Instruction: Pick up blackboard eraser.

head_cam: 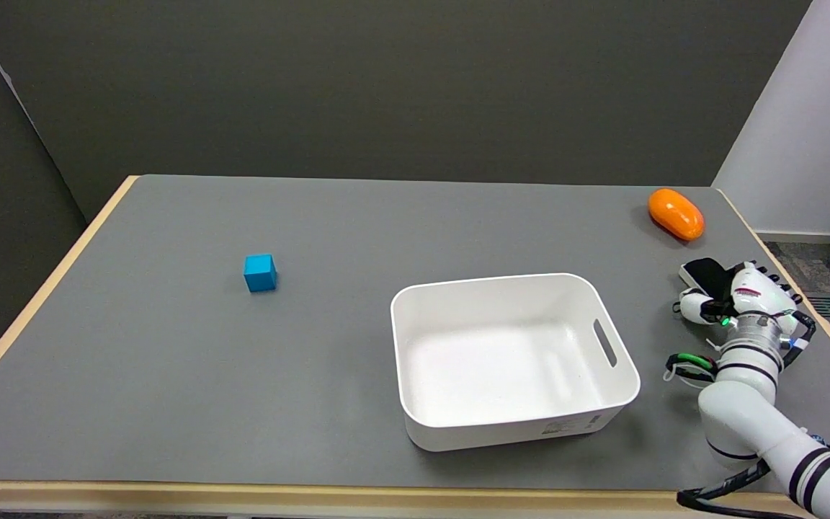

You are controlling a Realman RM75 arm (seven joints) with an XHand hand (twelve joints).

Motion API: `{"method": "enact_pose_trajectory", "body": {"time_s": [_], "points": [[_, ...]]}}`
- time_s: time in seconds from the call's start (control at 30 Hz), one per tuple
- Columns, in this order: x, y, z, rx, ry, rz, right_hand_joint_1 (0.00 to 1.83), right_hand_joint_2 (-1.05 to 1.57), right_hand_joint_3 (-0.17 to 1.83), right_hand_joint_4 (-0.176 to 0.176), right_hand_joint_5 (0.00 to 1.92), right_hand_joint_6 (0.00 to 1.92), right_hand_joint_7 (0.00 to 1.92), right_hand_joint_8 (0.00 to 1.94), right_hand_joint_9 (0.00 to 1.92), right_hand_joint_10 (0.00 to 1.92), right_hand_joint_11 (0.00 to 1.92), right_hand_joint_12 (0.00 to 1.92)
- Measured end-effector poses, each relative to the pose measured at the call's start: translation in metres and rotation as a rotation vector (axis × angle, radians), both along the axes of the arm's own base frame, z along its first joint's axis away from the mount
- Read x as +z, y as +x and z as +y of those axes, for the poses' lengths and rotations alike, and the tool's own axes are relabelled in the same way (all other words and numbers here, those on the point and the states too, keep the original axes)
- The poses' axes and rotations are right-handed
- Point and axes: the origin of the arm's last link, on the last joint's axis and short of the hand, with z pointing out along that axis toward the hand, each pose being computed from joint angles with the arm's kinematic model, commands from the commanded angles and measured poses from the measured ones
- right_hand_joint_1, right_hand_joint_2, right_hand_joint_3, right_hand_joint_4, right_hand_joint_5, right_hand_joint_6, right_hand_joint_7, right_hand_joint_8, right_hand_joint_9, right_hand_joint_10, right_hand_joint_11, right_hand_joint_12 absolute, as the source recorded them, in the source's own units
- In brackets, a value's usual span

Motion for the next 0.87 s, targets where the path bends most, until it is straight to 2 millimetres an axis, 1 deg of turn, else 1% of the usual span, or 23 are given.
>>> {"method": "enact_pose_trajectory", "body": {"time_s": [0.03,0.07,0.1,0.37,0.5,0.6,0.73,0.8,0.87], "points": [[0.000,0.000,-0.001,0.000,0.002,0.000,1.29,1.10,0.29,-0.154,0.41,1.02,0.74,1.43,0.70,1.29,0.52,1.69],[0.001,0.001,-0.002,0.001,0.002,0.001,1.21,1.18,0.22,-0.166,0.50,1.31,0.69,1.50,0.74,1.33,0.55,1.74],[0.001,0.001,-0.003,0.002,0.006,0.004,1.15,1.25,0.16,-0.176,0.57,1.56,0.64,1.56,0.78,1.36,0.59,1.77],[-0.003,0.005,-0.009,-0.002,0.040,0.045,1.16,1.23,0.18,-0.176,0.58,1.55,0.65,1.56,0.81,1.41,0.66,1.87],[-0.008,0.012,-0.014,0.011,0.072,0.086,1.16,1.23,0.18,-0.176,0.59,1.54,0.66,1.55,0.82,1.42,0.68,1.88],[-0.012,0.022,-0.019,0.050,0.095,0.126,1.16,1.22,0.19,-0.176,0.59,1.53,0.66,1.54,0.83,1.42,0.69,1.88],[-0.021,0.038,-0.026,0.144,0.144,0.177,1.16,1.22,0.19,-0.176,0.60,1.53,0.66,1.54,0.83,1.41,0.68,1.89],[-0.029,0.049,-0.030,0.211,0.184,0.200,1.17,1.24,0.11,-0.176,0.61,1.50,0.69,1.51,0.84,1.36,0.67,1.88],[-0.037,0.060,-0.034,0.282,0.233,0.224,1.17,1.23,0.16,-0.176,0.61,1.52,0.67,1.52,0.83,1.39,0.67,1.89]]}}
